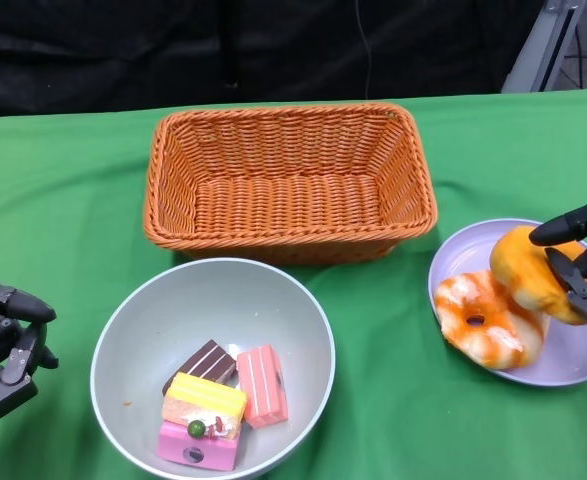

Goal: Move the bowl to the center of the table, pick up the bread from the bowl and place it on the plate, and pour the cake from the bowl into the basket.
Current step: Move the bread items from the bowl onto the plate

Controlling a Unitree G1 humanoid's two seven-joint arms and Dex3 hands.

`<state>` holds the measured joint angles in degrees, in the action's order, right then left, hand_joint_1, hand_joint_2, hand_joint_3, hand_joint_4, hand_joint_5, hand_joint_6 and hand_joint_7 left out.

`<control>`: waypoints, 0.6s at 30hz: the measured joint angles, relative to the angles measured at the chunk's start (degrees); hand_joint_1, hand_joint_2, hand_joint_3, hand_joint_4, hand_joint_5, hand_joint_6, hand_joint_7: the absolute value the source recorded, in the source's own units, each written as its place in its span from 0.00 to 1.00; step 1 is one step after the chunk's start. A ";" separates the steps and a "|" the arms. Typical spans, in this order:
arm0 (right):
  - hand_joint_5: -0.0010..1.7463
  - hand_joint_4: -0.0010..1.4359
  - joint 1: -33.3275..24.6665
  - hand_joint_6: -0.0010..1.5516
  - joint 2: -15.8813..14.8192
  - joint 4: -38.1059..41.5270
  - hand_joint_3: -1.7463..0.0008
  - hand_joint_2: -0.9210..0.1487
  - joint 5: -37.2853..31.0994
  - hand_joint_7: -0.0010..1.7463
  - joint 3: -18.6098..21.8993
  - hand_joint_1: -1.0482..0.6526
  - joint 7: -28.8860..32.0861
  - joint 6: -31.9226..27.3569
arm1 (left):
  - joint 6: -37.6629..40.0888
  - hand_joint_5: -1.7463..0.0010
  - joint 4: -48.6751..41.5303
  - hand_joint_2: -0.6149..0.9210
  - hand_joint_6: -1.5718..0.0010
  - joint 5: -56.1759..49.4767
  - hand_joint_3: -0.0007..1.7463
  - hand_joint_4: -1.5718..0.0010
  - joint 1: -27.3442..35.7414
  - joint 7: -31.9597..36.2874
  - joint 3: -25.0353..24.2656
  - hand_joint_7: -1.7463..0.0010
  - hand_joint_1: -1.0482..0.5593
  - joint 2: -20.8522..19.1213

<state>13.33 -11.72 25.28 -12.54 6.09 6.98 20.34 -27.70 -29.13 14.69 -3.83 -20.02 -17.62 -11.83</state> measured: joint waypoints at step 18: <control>0.79 0.51 9.76 0.58 -3.46 23.74 0.90 0.01 -8.11 0.38 -5.01 0.63 14.06 9.60 | 0.01 0.08 0.08 0.83 0.52 0.52 0.50 0.56 0.38 -0.06 -0.04 0.29 0.63 -0.01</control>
<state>23.10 -15.18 49.03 -20.65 1.08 21.04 29.94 -27.70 -29.05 15.21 -3.44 -20.08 -17.66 -11.84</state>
